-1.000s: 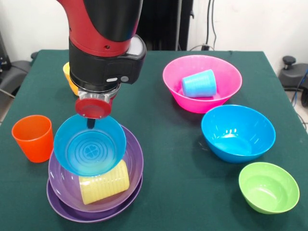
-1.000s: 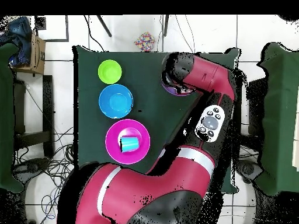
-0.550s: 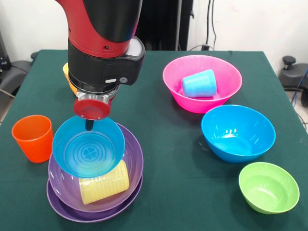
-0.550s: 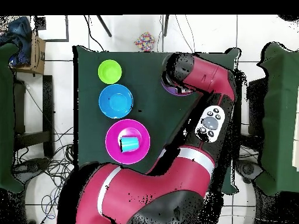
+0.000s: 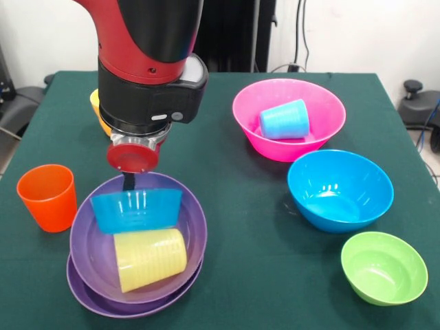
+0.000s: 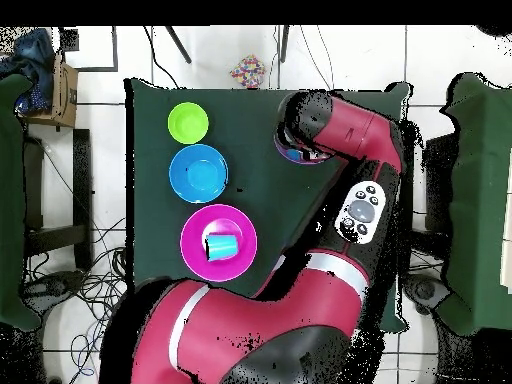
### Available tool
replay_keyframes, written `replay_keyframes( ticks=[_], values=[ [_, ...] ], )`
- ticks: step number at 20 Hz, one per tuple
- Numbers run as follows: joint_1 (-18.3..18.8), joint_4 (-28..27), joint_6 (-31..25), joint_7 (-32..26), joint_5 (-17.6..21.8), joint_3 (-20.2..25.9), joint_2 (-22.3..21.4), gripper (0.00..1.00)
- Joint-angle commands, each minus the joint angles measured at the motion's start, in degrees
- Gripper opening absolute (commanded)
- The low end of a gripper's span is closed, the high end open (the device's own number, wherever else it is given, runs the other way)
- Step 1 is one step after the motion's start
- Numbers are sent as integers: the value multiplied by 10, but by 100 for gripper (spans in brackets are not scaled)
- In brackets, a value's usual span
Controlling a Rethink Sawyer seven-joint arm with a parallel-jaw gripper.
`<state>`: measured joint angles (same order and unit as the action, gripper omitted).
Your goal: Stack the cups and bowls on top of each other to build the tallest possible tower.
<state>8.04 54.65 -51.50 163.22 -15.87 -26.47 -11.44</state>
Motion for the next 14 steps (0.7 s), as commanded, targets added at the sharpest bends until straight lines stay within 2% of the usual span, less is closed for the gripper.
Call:
replay_keyframes(
  ticks=[1, 6, 8, 14],
  values=[
    [8, 49, 1, -109, 51, 82, 5, 100],
    [1, 36, -10, -76, 50, 67, 12, 100],
    [-2, 38, 7, -66, 48, 65, 13, 100],
    [-2, 35, 12, -66, 50, 63, 13, 100]
  ],
)
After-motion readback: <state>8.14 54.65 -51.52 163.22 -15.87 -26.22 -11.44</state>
